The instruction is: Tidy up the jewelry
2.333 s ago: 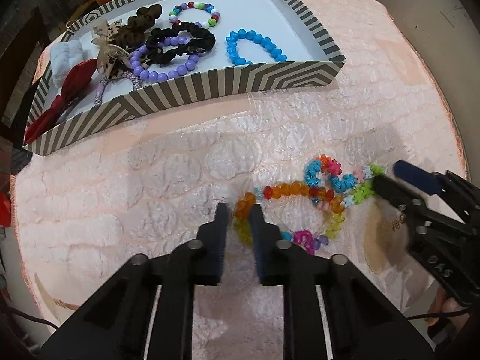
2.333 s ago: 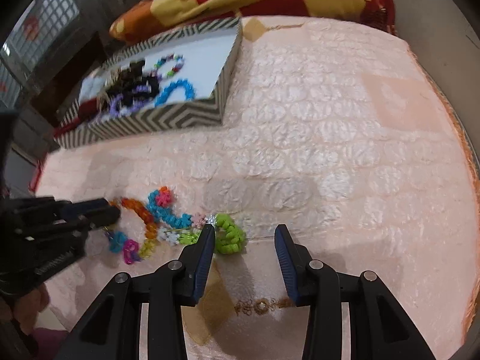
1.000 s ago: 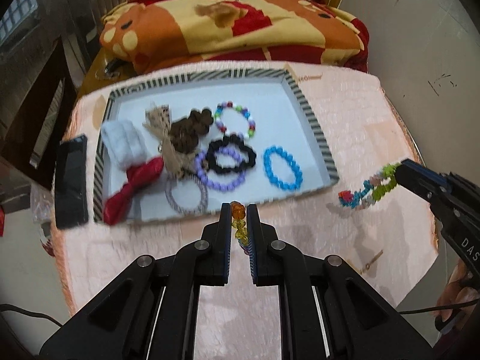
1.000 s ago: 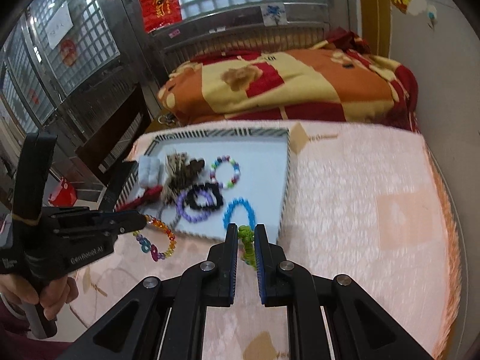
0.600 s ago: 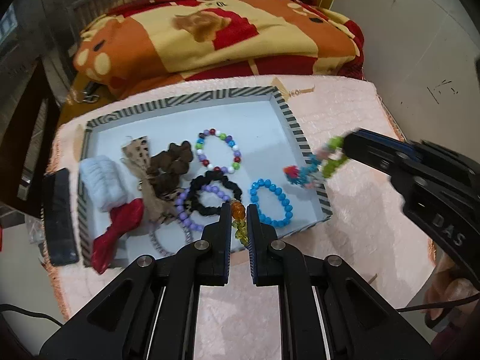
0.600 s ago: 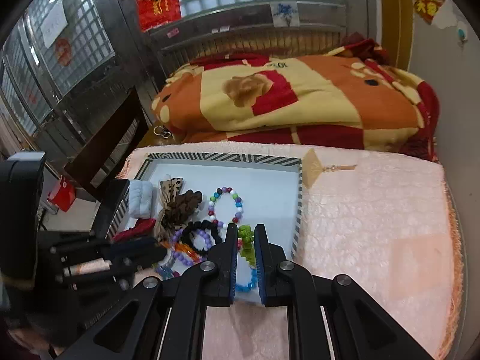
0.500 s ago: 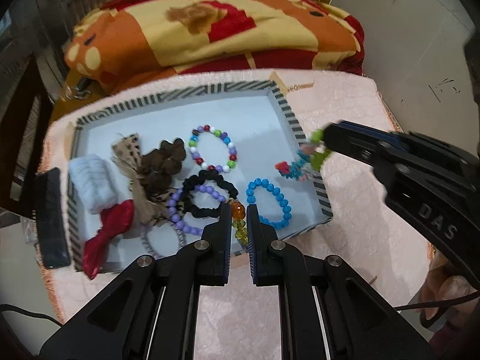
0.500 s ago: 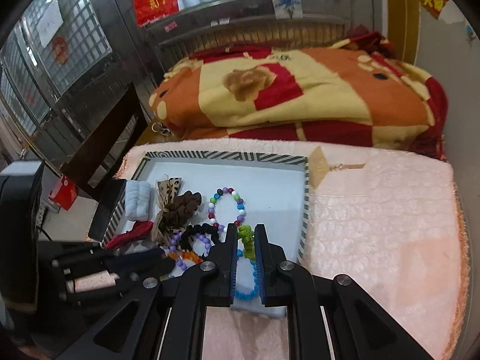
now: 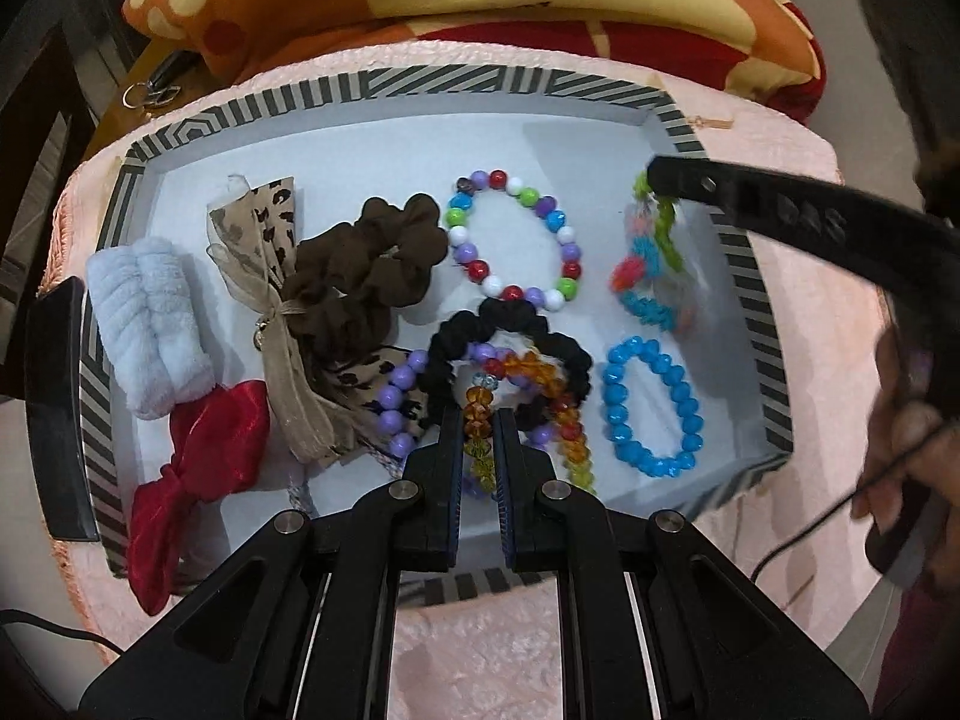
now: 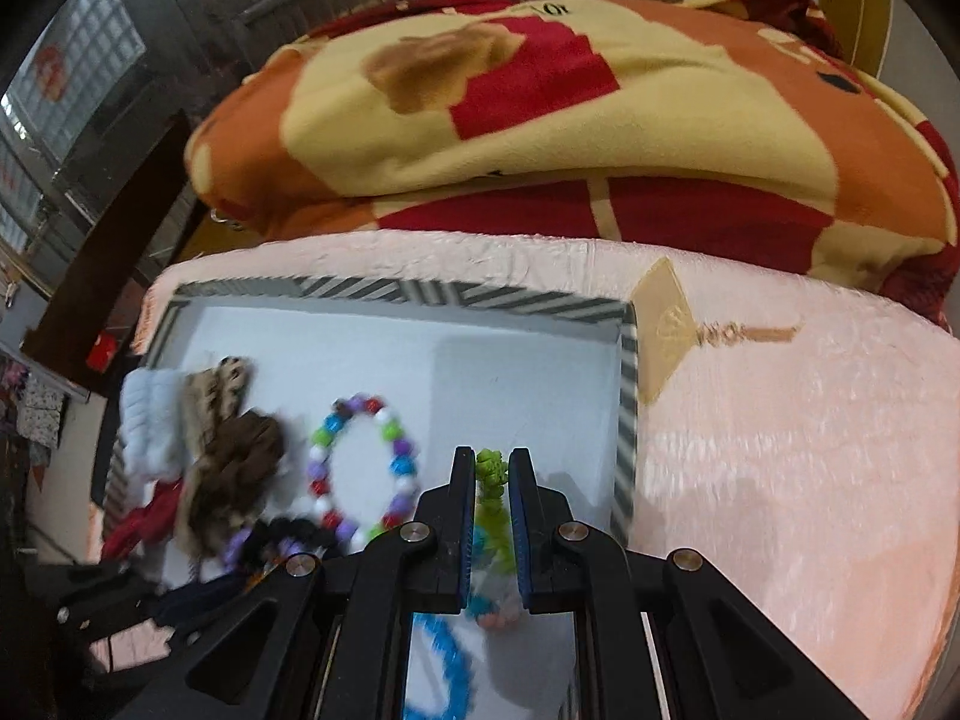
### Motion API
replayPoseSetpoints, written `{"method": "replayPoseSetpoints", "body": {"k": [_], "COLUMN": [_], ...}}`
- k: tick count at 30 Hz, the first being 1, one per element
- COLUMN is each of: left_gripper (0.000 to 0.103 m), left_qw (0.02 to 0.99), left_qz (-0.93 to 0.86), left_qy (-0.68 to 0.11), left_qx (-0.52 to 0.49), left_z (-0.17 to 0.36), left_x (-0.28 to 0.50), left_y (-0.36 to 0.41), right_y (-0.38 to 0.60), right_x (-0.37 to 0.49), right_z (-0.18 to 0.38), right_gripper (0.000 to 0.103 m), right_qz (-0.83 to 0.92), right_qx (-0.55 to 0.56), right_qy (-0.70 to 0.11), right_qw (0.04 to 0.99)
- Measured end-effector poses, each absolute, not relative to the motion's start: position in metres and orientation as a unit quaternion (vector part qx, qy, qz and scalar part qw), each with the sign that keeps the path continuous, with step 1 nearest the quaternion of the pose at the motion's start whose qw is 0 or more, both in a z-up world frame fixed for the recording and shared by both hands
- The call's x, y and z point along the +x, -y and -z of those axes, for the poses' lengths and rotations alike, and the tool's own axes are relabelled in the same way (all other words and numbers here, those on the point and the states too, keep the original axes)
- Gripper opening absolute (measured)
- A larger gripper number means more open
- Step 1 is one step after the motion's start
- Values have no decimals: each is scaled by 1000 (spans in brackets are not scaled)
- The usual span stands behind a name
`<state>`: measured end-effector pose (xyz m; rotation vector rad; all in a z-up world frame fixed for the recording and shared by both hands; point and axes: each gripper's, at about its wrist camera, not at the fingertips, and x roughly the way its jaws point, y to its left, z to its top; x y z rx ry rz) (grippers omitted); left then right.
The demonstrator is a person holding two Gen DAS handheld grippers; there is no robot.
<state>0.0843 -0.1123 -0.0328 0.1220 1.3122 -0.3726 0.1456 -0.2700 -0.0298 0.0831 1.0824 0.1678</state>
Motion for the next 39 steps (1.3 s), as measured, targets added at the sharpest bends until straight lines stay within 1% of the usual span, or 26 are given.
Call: {"method": "replayPoseSetpoints", "body": {"k": [7, 8, 10, 11, 13, 15, 16, 20, 23, 29, 37, 39], "left_gripper": [9, 9, 12, 15, 34, 45, 46, 46, 46, 46, 46, 46], "left_qw": [779, 780, 781, 782, 783, 785, 787, 796, 806, 822, 834, 836], "left_qz": [161, 161, 159, 158, 157, 157, 156, 145, 131, 99, 82, 81], "left_qy": [-603, -602, -601, -601, -600, -597, -595, -585, -574, -559, -542, -540], "left_qx": [56, 56, 58, 59, 57, 51, 49, 51, 56, 54, 53, 51], "left_z": [37, 37, 37, 37, 36, 34, 32, 23, 14, -1, -15, -18], "left_x": [89, 91, 95, 95, 94, 91, 89, 79, 70, 55, 35, 31], "left_y": [112, 112, 112, 113, 112, 111, 109, 103, 97, 77, 67, 63], "right_y": [270, 271, 274, 276, 279, 282, 283, 288, 278, 270, 256, 252], "right_x": [157, 156, 149, 144, 136, 124, 114, 75, 50, 11, -9, -14], "right_z": [43, 42, 36, 32, 24, 16, 11, -3, -10, -11, -11, -13], "right_gripper": [10, 13, 29, 39, 39, 39, 39, 40, 42, 42, 42, 44], "right_qz": [-76, -76, -74, -73, -73, -71, -70, -56, -33, -17, -16, -19], "right_qx": [42, 42, 48, 55, 68, 81, 89, 98, 85, 95, 92, 91], "right_qy": [-522, -520, -509, -502, -493, -485, -477, -455, -444, -432, -430, -429], "right_qw": [849, 850, 856, 860, 864, 868, 871, 883, 892, 897, 898, 898]}}
